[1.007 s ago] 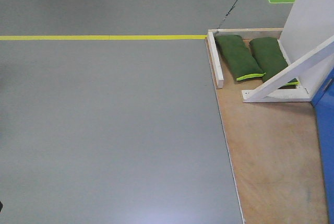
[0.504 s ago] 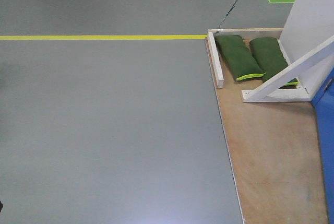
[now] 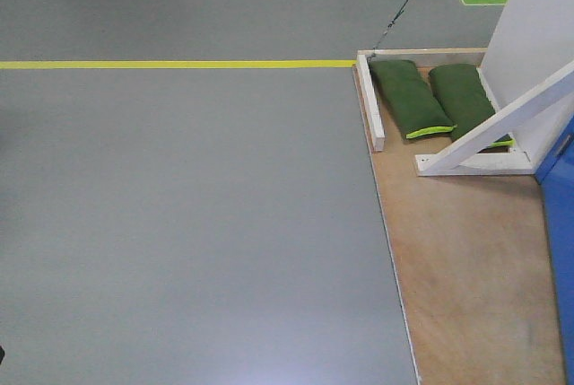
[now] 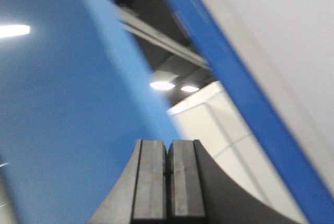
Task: Move to blue door and open it
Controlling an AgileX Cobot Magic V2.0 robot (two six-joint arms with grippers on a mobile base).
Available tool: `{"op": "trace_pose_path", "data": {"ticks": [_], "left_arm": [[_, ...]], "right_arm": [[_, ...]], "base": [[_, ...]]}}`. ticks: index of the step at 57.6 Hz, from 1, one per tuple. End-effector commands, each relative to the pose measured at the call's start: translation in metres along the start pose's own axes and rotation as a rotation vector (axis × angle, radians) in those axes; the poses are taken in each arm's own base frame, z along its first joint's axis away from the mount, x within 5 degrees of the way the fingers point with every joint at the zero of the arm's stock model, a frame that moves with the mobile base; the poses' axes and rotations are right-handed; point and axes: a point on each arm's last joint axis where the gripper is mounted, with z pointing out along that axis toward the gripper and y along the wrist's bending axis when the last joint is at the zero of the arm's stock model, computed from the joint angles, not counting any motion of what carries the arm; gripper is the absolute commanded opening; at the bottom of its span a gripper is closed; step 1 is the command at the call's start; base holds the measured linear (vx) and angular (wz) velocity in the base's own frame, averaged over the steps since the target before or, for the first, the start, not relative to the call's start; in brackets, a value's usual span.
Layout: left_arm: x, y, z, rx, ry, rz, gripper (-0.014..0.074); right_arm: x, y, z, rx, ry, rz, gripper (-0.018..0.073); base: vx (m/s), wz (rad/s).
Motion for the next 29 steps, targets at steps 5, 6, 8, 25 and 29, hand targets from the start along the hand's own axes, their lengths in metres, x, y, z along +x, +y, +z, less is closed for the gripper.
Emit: {"op": "trace_pose_path", "data": {"ticks": [5, 6, 8, 25, 29], "left_arm": [[-0.017, 0.0, -0.004, 0.01, -0.121, -0.011, 0.0073], [-0.017, 0.0, -0.004, 0.01, -0.121, -0.011, 0.0073], [-0.017, 0.0, -0.004, 0.01, -0.121, -0.011, 0.0073], [-0.017, 0.0, -0.004, 0.01, -0.121, -0.011, 0.0073], [-0.017, 0.0, -0.004, 0.01, -0.121, -0.011, 0.0073]], "right_arm": [[-0.025, -0.022, 0.005, 0.062, -0.18, -0.041, 0.0012], [-0.025, -0.026, 0.006, 0.076, -0.184, -0.042, 0.0012], [-0.026, -0.032, 0.008, 0.094, -0.191, -0.032, 0.0012], [-0.011, -0.096, 0.034, 0.251, -0.173, -0.018, 0.0012], [0.0, -0.11, 0.043, 0.282, -0.133, -0.091, 0.0012]], "base": [[0.0, 0.0], [0.0, 0.0], [0.0, 0.0], [0.0, 0.0], [0.0, 0.0]]}}
